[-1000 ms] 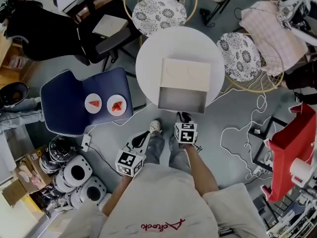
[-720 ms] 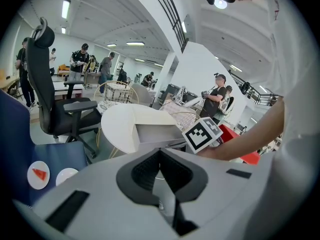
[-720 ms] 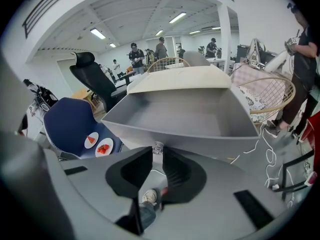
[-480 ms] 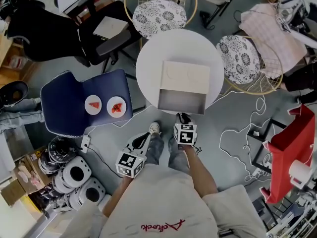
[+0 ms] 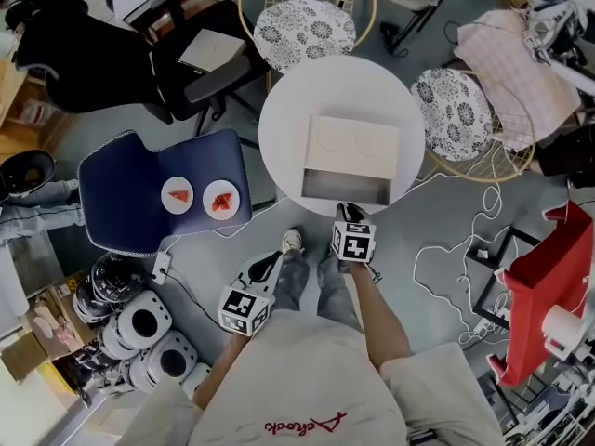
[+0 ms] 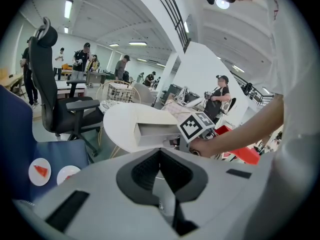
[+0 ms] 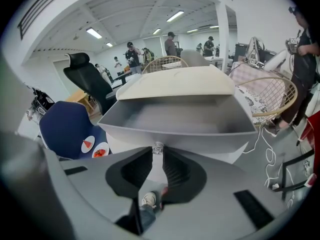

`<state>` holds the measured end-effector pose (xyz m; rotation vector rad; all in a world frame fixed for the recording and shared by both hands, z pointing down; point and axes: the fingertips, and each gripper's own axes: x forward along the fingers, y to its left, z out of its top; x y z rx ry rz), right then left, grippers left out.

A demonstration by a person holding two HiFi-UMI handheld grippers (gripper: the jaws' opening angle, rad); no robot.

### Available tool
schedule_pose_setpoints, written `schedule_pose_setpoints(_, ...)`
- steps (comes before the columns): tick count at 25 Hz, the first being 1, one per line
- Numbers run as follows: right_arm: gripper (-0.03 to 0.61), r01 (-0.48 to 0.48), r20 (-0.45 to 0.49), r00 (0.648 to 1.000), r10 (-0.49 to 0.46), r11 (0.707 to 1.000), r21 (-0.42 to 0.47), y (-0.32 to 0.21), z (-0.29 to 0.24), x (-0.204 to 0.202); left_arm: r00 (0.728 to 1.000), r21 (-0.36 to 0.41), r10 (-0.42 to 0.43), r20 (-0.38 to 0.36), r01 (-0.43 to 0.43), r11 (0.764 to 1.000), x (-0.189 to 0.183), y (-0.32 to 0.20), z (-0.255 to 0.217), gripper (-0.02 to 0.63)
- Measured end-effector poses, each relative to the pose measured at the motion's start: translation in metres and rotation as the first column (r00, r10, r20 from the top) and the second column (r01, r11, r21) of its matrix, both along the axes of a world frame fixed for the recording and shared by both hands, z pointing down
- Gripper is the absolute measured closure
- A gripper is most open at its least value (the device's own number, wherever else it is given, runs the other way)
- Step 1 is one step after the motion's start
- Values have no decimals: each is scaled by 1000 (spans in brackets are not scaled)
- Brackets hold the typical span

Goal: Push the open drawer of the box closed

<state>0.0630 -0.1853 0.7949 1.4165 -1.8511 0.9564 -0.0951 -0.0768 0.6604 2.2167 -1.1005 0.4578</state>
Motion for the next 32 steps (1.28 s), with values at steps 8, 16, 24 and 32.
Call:
schedule_pose_setpoints(8, 505, 10, -3, 1000, -10, 1000, 16, -28, -1, 3, 1000, -9, -18, 10, 18, 1000, -4, 1, -1, 601)
schedule_pose_setpoints(16, 505, 25, -9, 1000, -25, 999, 34, -56, -2, 3, 999, -14, -35, 16, 36, 999, -11, 3, 1, 601)
schedule_pose_setpoints(24, 505, 12, -11, 1000, -12, 999, 38, -76, -1, 4, 999, -11, -33, 16, 33, 999, -10, 1, 0, 601)
schedule_pose_setpoints(32, 503, 11, 27, 1000, -12, 999, 35, -74, -2, 2, 999, 0, -35, 18, 35, 999, -12, 2, -5, 601)
